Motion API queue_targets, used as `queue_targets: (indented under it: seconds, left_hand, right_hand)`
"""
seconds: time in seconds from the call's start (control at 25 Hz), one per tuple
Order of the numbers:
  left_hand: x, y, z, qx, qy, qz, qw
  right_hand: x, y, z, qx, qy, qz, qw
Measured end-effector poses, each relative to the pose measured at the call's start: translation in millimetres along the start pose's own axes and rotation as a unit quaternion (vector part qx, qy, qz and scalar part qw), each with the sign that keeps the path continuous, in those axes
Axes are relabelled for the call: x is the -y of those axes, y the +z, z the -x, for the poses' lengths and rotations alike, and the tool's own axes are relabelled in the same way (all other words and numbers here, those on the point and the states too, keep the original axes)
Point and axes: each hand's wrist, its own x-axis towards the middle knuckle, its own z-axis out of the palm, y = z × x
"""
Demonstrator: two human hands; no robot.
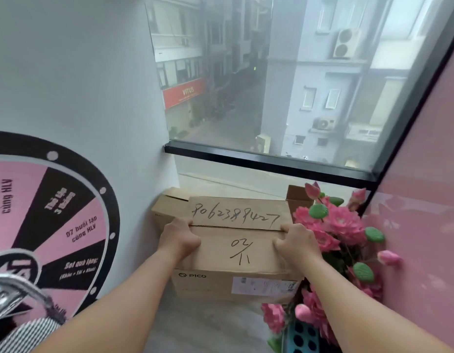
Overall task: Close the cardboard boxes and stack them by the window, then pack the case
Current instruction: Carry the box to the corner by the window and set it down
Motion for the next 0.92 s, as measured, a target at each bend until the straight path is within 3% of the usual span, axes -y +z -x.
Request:
queue_targets:
  seconds: [0.24, 0.56, 0.92]
  left_hand:
    - [-0.9, 23.2, -147.7, 0.034, 0.002, 0.008, 0.999]
    - [43.2, 103.9, -369.9, 0.129, 0.043, 0.015, 0.991]
    - [90.0, 217.7, -496.1, 0.196, -0.004, -0.007, 0.981]
  right_hand:
    - [14.5, 48.4, -135.3, 0.009, 0.037, 0.014, 0.999]
    - [0.3, 160.2, -300.4, 0.013, 0.155, 0.024, 0.988]
    - [-57.6, 270.0, -404.2, 0.07, 0.208, 0.026, 0.975]
